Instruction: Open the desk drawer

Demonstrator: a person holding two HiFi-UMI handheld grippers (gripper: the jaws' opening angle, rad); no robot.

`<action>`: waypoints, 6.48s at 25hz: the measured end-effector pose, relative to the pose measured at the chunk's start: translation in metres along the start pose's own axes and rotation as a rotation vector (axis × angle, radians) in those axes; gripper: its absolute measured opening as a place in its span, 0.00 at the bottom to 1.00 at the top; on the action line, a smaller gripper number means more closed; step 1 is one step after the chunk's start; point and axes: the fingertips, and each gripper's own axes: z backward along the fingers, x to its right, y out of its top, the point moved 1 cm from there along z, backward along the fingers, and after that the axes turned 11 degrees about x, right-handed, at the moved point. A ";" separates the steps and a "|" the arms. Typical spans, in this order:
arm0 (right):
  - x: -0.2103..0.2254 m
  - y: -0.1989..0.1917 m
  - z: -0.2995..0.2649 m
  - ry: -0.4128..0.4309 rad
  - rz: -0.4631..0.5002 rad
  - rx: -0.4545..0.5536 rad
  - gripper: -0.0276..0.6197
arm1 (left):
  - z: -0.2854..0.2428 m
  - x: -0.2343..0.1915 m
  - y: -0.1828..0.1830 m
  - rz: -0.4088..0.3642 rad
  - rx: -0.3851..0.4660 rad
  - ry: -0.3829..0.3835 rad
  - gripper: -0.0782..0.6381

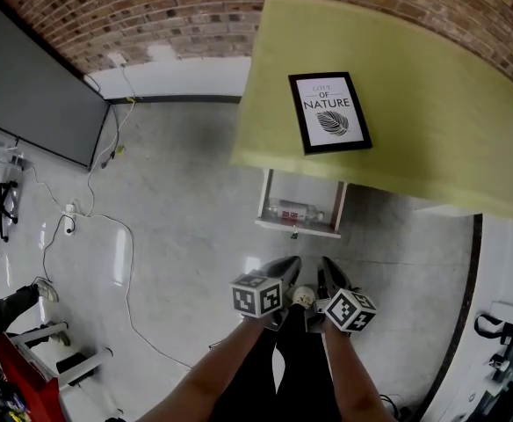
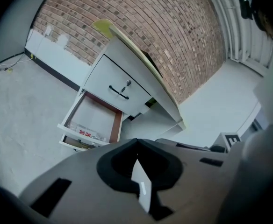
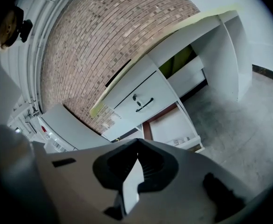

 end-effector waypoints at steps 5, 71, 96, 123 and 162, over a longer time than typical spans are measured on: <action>0.000 -0.005 -0.004 0.027 -0.055 0.004 0.06 | -0.001 -0.009 -0.009 0.115 0.026 -0.006 0.12; 0.052 0.090 -0.245 0.307 -0.576 0.223 0.10 | -0.204 -0.104 0.142 0.475 0.384 -0.252 0.19; 0.048 0.062 -0.206 0.304 -0.601 0.208 0.10 | -0.171 -0.098 0.109 0.534 0.362 -0.231 0.19; 0.047 0.032 -0.162 0.293 -0.649 0.200 0.10 | -0.134 -0.088 0.070 0.626 0.339 -0.203 0.18; 0.103 -0.081 -0.119 0.114 -0.747 0.130 0.09 | -0.096 -0.140 -0.051 0.535 0.124 0.054 0.23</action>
